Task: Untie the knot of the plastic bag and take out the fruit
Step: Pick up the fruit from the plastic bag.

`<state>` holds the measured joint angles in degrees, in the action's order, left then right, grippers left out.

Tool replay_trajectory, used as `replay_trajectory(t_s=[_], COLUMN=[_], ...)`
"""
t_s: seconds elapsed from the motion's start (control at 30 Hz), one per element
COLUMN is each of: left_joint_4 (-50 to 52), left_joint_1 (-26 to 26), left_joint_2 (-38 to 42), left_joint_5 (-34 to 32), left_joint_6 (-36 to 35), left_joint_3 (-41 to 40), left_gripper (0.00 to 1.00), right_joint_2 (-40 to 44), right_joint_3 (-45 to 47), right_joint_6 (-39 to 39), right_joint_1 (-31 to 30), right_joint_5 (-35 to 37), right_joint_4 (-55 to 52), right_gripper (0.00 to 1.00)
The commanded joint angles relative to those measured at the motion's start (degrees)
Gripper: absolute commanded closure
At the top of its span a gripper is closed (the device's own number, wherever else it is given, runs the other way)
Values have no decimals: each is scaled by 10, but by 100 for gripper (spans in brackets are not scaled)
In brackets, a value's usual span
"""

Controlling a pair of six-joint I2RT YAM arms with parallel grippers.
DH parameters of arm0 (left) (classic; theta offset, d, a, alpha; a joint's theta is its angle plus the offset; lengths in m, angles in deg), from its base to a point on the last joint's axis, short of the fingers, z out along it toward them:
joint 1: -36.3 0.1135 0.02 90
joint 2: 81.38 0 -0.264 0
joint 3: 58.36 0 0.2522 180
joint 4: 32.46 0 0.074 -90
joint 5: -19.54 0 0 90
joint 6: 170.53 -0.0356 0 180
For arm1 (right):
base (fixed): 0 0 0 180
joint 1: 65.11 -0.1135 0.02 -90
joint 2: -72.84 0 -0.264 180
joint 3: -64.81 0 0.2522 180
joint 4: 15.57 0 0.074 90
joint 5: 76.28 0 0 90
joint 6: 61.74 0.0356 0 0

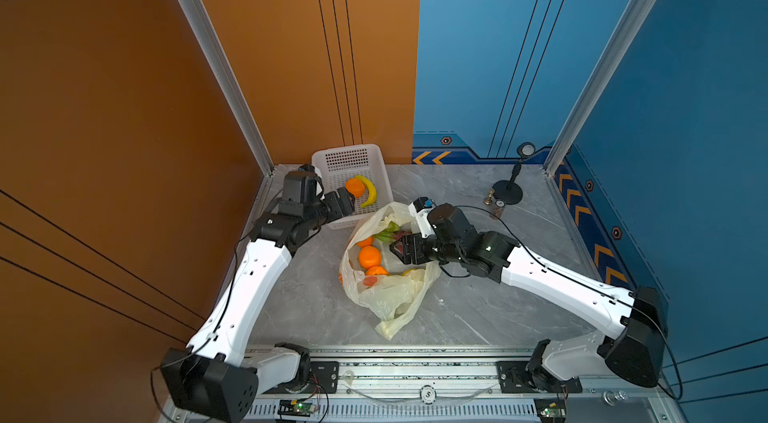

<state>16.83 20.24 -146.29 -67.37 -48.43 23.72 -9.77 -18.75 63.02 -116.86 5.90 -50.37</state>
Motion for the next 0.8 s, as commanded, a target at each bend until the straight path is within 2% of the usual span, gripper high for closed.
replay_trajectory(t_s=[0.0, 0.17, 0.37, 0.5, 0.53, 0.77], left_joint_4=[73, 155, 162, 155, 150, 122], left_joint_1=[-52, -130, -140, -139, -138, -119], left_joint_2=[46, 75, 70, 69, 73, 80], left_joint_5=[-81, -131, -162, -188, -192, -172], left_joint_6=[-19, 8, 79, 121, 125, 136], left_joint_3=[-39, -85, -164, -195, -204, -242], left_gripper=[7, 6, 6, 12, 19, 33], right_joint_2=[-33, -104, -203, -259, -273, -348], right_joint_3=[-9, -43, -92, -121, -128, -165], right_joint_6=[-2, 6, 0, -13, -16, -44], right_joint_1=[-17, -45, -62, -66, -67, -72], right_joint_5=[34, 70, 107, 136, 146, 177], right_joint_4=[-15, -12, 6, 29, 35, 75], right_gripper=[31, 30, 29, 26, 25, 18])
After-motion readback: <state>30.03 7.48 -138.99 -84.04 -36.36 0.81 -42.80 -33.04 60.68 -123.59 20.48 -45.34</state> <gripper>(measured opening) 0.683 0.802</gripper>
